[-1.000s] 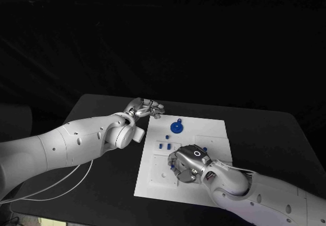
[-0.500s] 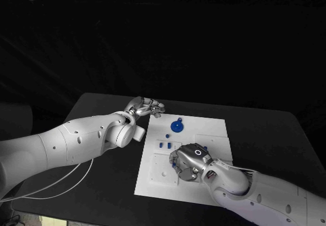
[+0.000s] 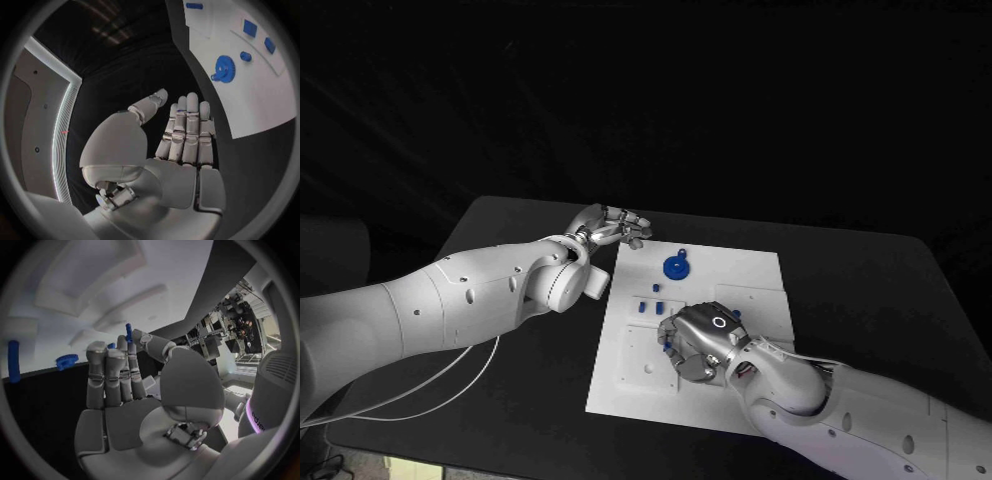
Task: Assemble the parts on the task board
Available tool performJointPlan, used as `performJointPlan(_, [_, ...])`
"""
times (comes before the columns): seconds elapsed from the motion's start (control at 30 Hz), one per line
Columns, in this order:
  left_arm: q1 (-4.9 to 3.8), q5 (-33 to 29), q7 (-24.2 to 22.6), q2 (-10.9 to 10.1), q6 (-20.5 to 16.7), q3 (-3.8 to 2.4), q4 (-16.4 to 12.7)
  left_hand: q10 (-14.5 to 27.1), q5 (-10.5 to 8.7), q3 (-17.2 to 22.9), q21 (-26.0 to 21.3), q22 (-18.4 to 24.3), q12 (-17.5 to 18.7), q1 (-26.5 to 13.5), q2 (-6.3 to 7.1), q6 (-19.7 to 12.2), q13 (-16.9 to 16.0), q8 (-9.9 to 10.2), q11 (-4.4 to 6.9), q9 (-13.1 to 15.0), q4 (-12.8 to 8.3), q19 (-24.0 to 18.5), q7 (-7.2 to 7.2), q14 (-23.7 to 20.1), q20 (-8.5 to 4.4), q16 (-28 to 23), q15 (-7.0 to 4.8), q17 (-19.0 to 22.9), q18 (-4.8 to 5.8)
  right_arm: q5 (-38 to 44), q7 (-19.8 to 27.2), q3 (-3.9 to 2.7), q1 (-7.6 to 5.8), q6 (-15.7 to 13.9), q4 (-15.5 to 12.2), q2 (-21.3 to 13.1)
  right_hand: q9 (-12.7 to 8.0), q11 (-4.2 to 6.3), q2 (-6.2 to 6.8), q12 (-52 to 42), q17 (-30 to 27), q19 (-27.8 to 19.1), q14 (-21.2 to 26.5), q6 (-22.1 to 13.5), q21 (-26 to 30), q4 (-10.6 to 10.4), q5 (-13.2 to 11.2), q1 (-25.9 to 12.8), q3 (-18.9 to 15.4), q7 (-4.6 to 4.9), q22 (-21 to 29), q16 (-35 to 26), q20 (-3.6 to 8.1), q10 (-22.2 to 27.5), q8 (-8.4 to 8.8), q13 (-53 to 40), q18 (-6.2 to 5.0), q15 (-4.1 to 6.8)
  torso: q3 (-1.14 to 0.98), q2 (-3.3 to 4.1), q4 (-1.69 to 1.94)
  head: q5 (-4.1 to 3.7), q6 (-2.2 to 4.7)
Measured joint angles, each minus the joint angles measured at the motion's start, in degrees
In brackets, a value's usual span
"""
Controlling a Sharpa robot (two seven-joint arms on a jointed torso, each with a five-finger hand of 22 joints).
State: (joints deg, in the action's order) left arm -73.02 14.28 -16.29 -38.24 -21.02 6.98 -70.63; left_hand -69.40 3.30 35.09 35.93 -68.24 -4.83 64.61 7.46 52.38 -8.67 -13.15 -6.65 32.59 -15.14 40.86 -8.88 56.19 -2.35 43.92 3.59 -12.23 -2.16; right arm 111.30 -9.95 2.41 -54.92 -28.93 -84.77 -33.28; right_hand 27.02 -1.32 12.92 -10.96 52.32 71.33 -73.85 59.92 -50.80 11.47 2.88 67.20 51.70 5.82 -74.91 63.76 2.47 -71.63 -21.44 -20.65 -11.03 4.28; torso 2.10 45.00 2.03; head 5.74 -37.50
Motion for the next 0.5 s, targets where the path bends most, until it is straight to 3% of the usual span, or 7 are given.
performJointPlan(0.5, [0.0, -0.01, 0.0, 0.02, 0.0, 0.0, 0.0, 0.0, 0.0, 0.0, 0.0, -0.04, 0.0, 0.0, 0.0, 0.0, 0.05, 0.0, 0.0, -0.05, 0.0, 0.0, 0.0, 0.0, 0.0, 0.0, 0.0, -0.05, 0.0, 0.45, -0.54, 0.0, 0.01, 0.49, 0.54, -0.12, -0.02, -0.01, 0.0, -0.15, -0.05, 0.24, -0.1, 0.0, 0.0, 0.0, -0.01, 0.0, -0.01, 0.0, 0.0, 0.0, 0.21, -0.23, 0.04, 0.0, 0.0, -0.1, 0.02, -0.01, -0.02, 0.05, -0.14])
